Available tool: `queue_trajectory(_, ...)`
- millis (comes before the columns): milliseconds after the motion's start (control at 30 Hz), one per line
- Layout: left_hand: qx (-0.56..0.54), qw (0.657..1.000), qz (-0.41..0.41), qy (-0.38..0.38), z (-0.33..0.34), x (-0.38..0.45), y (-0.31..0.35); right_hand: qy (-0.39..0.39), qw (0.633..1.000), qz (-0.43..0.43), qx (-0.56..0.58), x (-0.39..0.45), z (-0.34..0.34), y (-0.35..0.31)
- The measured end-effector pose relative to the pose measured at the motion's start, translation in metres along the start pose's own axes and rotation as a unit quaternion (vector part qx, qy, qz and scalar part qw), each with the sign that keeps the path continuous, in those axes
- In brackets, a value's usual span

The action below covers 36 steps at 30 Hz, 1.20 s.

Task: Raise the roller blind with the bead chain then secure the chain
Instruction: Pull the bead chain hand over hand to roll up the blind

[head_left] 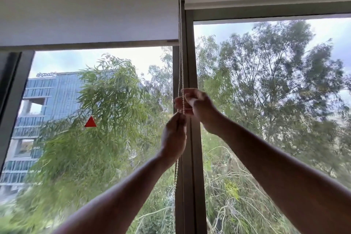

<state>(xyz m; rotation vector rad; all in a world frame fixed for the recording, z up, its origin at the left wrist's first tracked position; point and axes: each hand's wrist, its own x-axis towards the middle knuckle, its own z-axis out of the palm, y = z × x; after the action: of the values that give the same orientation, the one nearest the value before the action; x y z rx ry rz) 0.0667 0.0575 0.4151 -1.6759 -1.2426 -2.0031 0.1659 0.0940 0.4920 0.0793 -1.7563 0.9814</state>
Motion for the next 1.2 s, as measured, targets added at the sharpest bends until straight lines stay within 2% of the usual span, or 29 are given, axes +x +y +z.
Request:
queue_trajectory(67, -0.014, 1.000, -0.013, -0.005, 0.002, -0.006, -0.006, -0.012, 0.999, 0.012, 0.034, 0.016, 0.007, -0.013)
queue_trajectory(133, -0.039, 0.999, -0.007, -0.010, 0.002, -0.010, -0.008, -0.005, 1.000, 0.002, 0.005, 0.027, 0.012, -0.013)
queue_trajectory(300, -0.018, 0.998, -0.022, -0.052, -0.003, -0.014, -0.011, 0.042, 0.990, -0.110, -0.080, 0.030, 0.023, 0.017)
queue_trajectory(400, -0.094, 0.982, -0.118, -0.111, -0.007, -0.012, -0.010, 0.056, 0.980, -0.148, -0.118, 0.023, 0.023, 0.031)
queue_trajectory(533, -0.129, 0.976, -0.161, -0.077, -0.013, 0.005, 0.004, 0.047, 0.963, -0.191, -0.182, 0.005, 0.018, 0.038)
queue_trajectory(667, -0.211, 0.968, -0.136, -0.025, -0.018, 0.039, 0.035, 0.038, 0.951, -0.229, -0.205, -0.009, 0.012, 0.045)
queue_trajectory(800, -0.275, 0.952, -0.129, -0.033, -0.015, 0.071, 0.081, 0.034, 0.939, -0.250, -0.233, -0.016, 0.002, 0.057)
queue_trajectory(900, -0.253, 0.960, -0.115, -0.046, -0.013, 0.081, 0.101, 0.027, 0.932, -0.264, -0.245, -0.024, -0.003, 0.061)
queue_trajectory(1000, -0.217, 0.972, -0.083, -0.028, -0.008, 0.079, 0.096, 0.008, 0.932, -0.260, -0.254, -0.027, -0.009, 0.066)
queue_trajectory(1200, -0.123, 0.992, 0.019, -0.005, -0.002, 0.058, 0.067, -0.084, 0.932, -0.171, -0.309, -0.027, -0.022, 0.080)
